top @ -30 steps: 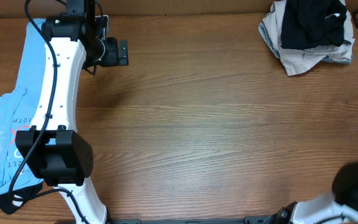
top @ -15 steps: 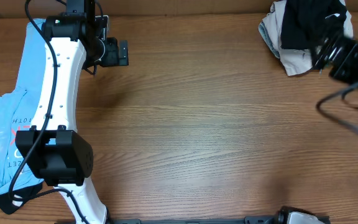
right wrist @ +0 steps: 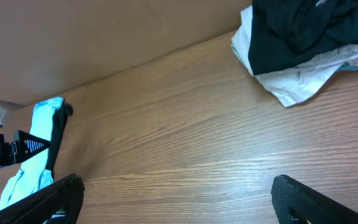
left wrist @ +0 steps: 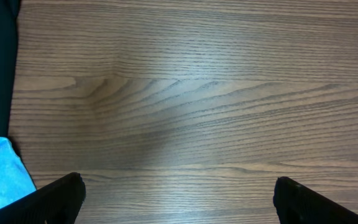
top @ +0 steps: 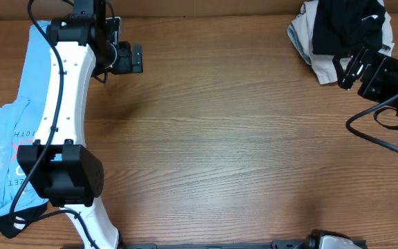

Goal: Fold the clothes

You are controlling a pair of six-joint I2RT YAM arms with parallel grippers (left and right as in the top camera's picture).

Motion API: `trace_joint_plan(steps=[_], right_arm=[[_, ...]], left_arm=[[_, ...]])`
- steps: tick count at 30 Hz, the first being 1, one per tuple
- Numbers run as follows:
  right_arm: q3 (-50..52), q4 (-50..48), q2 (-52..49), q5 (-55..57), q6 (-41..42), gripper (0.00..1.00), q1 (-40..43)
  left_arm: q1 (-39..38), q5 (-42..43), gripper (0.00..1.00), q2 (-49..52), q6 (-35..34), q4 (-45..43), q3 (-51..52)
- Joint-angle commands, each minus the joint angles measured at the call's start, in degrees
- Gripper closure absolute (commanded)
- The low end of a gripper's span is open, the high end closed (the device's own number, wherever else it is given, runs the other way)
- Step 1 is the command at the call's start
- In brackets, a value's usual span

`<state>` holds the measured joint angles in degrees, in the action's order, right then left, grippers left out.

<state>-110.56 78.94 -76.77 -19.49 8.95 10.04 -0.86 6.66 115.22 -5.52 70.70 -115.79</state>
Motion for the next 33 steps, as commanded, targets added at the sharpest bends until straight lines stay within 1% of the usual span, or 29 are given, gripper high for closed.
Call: trace_joint_plan(steps=[1,5,8,12,18,22,27,33], right_arm=[[-0.44,-0.17,0.42,0.96,-0.63,0.00,-0.17],[2.16,-3.54,1.95,3.72,-0.63,0.00,-1.86],[9.57,-10.64,5.84,6.71,-0.61,0.00,-4.92],[26.27,-25.42,14.08,9.40,-0.59,0.00,-9.66],[55.82,-53.79,28.39,9.40,0.31,0.00,-14.34],[73.92,-66.01,39.08,9.66,4.33,0.00,-15.58],[91.03,-74.60,51.25,12.70,7.41,0.00,-15.61],[102.51,-77.61,61.46,16.04,7.37,0.00,-15.61]], left_arm=[[-0.24,0.42,0.00,0.59,1.27,-0.04,-0.07],[-0.24,0.42,0.00,0.59,1.27,-0.04,-0.07],[-0.24,0.44,0.00,0.59,1.27,-0.04,-0.07],[-0.24,0.42,0.00,0.59,1.27,-0.04,-0.07],[-0.24,0.42,0.00,0.59,1.27,-0.04,-0.07],[-0.24,0.42,0.00,0.59,1.27,-0.04,-0.07],[-0.24,0.44,0.00,0.59,1.27,-0.04,-0.07],[-0.24,0.42,0.00,0.59,1.27,-0.04,-0.07]])
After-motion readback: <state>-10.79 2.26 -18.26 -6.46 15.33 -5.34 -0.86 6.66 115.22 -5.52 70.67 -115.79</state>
